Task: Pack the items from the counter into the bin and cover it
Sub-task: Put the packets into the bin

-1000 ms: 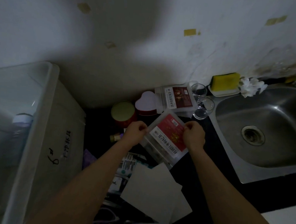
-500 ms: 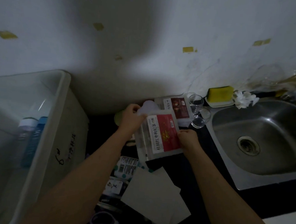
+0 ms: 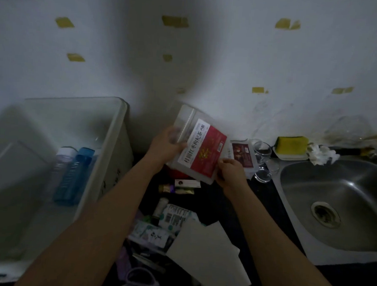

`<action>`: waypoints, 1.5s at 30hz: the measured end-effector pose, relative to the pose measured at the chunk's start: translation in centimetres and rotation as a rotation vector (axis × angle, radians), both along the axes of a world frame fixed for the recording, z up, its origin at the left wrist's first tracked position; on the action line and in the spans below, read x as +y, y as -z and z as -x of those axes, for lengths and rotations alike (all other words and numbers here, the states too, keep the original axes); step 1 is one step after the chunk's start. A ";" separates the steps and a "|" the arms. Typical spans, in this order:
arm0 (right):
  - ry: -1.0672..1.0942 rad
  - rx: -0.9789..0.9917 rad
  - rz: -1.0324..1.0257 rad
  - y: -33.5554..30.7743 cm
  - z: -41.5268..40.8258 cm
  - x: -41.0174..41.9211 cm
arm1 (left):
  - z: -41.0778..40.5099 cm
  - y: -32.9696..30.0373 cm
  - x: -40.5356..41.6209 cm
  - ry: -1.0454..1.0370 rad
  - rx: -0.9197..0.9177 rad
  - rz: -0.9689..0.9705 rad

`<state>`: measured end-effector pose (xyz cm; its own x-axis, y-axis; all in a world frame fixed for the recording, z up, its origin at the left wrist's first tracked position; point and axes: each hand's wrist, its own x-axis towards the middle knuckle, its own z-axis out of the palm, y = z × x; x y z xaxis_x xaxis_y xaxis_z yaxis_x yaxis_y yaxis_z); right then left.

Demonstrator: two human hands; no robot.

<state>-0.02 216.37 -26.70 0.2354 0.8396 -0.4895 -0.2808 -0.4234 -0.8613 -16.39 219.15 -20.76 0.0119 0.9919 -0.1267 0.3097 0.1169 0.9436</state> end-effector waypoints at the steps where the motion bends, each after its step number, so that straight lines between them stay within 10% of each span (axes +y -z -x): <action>1: -0.018 -0.002 -0.023 -0.7 0.7 -0.1 | 0.5 -0.7 -0.2 -0.038 0.025 -0.043; 22: -0.121 -0.621 -0.741 -14.1 19.2 1.1 | 18.0 -10.3 -4.0 -0.421 0.228 -0.477; 45: -0.588 -0.814 -0.265 -3.1 38.2 7.4 | 38.9 -0.9 3.4 -0.065 0.730 -0.125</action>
